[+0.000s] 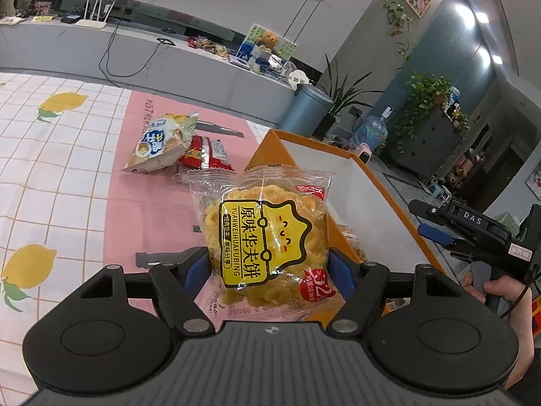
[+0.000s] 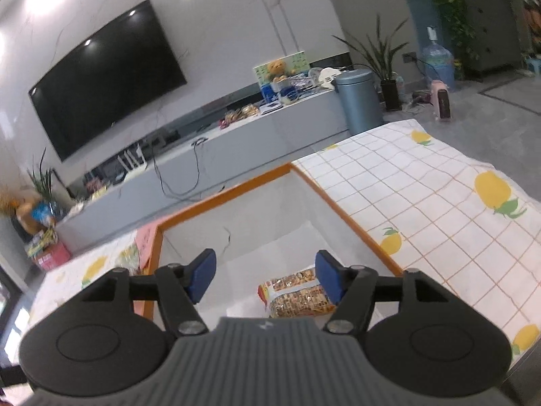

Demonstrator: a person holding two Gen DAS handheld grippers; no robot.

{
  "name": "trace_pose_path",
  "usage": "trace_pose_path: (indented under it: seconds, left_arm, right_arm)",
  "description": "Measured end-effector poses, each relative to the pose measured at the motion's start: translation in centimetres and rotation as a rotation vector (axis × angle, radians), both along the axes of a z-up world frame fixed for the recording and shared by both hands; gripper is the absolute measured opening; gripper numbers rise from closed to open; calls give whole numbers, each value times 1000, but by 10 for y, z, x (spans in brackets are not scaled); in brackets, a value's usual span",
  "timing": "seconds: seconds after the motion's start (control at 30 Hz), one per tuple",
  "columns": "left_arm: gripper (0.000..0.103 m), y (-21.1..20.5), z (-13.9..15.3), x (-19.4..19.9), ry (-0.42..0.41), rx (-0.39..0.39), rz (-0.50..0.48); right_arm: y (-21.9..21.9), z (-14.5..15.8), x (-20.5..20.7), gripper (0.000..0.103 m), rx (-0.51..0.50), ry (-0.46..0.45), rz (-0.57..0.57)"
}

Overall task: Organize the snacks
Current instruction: 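Lower the waffle-cake packet into the orange box and open the left tool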

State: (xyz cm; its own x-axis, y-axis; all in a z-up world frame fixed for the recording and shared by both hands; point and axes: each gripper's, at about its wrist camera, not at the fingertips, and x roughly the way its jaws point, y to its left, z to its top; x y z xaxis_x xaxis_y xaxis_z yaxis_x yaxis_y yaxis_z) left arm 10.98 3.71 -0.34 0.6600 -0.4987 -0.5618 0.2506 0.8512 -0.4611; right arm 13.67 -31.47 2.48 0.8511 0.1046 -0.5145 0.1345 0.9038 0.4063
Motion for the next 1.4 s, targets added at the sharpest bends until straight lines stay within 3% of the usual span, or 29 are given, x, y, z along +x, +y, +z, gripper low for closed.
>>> trace_pose_path:
  seconds: [0.33,0.47,0.6,0.83,1.03,1.23,1.4]
  left_arm:
    - [84,-29,20,1,4,-35,-13]
    - [84,-57,33,7,-17,-29,-65]
    - [84,-86,50,20,-34,-29,-119]
    - [85,-150,71,35,-129,112,-113]
    - [85,-191,59,56,-73,167,-126]
    - [85,-216,36,75,-14,285,-66]
    - [85,-219,23,89,36,334,12]
  right_arm:
    - [-23,15,-10,65,68,-59,-63]
    - [-34,17,-14,65,128,-73,-72]
    - [-36,21,-16,65,114,-80,-66]
    - [-45,25,-23,65,128,-109,-92]
    - [-54,31,-32,65,115,-140,-108]
    - [-68,31,-36,66,133,-138,-137]
    - [-71,30,-35,66,152,-141,-114]
